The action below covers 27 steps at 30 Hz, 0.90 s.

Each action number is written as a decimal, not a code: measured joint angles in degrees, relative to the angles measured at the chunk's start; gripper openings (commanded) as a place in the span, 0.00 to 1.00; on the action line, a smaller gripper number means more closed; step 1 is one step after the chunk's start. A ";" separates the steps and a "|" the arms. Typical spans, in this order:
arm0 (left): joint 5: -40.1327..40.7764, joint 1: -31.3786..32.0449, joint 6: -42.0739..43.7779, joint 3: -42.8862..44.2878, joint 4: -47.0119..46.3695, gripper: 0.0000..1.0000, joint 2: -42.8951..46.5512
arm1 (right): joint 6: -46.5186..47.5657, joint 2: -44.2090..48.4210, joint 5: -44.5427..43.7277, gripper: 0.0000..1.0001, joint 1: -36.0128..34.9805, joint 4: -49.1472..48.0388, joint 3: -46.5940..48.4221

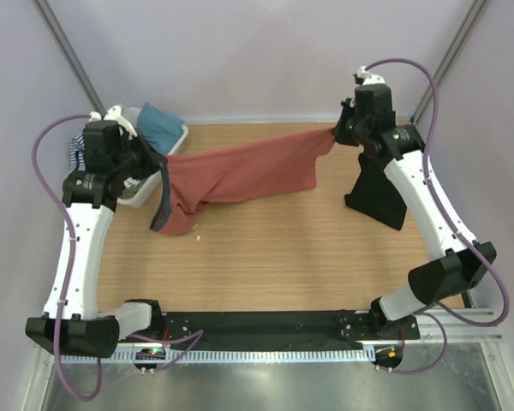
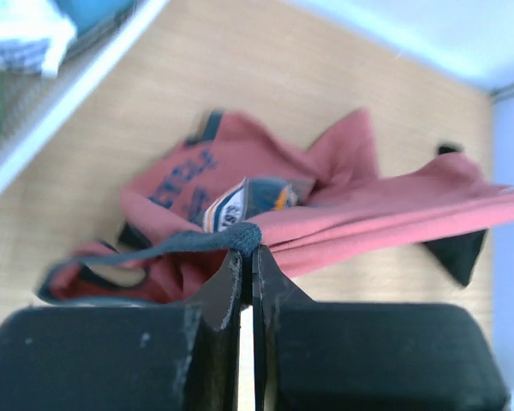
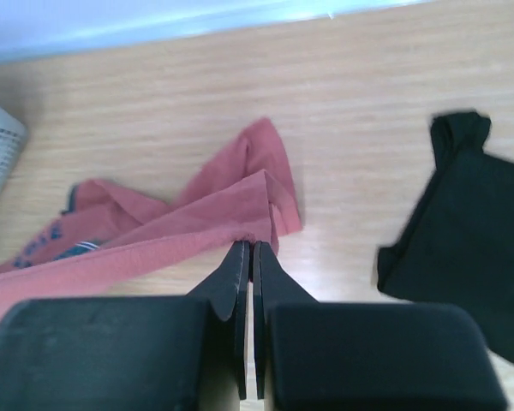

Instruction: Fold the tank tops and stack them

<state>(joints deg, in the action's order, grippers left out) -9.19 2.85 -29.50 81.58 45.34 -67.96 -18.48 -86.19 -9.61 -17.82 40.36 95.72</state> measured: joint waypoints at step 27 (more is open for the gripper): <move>-12.83 -0.33 -4.85 15.43 -25.33 0.00 29.00 | 5.09 37.88 19.54 0.01 2.45 -8.50 13.66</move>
<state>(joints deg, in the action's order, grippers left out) -22.02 2.52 -34.35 97.01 20.01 -38.96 -13.39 -48.31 9.93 -15.38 31.86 109.38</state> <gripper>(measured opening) 0.017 0.040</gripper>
